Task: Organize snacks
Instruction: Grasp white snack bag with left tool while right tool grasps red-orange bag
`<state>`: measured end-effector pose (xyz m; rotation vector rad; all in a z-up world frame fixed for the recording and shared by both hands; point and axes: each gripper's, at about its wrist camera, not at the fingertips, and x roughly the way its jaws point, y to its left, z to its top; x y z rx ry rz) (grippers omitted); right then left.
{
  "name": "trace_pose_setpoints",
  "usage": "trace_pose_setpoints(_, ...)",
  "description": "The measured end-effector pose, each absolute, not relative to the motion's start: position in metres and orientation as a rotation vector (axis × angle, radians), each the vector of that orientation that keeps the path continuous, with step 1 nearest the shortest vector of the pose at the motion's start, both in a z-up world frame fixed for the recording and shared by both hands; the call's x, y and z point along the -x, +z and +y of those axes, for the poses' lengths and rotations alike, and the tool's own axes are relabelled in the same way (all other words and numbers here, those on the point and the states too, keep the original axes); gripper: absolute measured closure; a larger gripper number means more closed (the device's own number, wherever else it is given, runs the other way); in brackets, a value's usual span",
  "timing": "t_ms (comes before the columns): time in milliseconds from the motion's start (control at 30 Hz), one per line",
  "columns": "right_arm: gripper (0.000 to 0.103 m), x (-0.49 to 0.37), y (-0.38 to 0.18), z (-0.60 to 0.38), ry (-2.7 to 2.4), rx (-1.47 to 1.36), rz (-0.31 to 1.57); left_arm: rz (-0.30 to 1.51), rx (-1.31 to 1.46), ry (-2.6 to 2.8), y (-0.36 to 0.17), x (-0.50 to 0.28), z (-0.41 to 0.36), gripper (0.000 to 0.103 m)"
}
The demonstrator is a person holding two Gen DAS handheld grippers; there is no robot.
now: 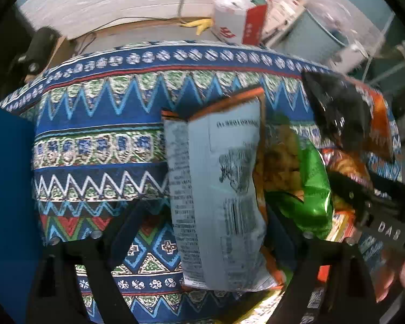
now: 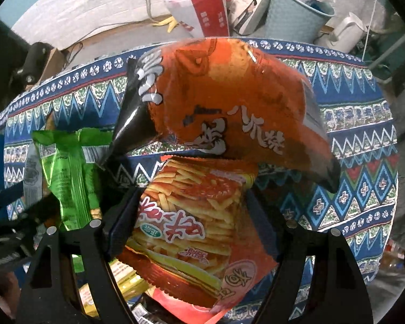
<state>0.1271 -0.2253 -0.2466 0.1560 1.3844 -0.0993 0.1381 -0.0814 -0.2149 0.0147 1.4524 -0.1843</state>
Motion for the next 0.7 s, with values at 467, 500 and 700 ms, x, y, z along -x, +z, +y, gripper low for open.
trace_pose_setpoints(467,0.057,-0.099,-0.234,-0.229,-0.011,-0.122,1.307,1.357,-0.119,-0.231,-0.185,-0.114,-0.070,0.067)
trace_pose_setpoints(500,0.057,-0.096,-0.230,-0.228,-0.007,-0.117,1.299,1.348,-0.124,-0.230,-0.181,-0.111,-0.068,0.067)
trace_pose_setpoints(700,0.058,-0.085,-0.214,-0.218,0.013,-0.113,1.258,1.309,-0.145,-0.223,-0.162,-0.099,-0.057,0.067)
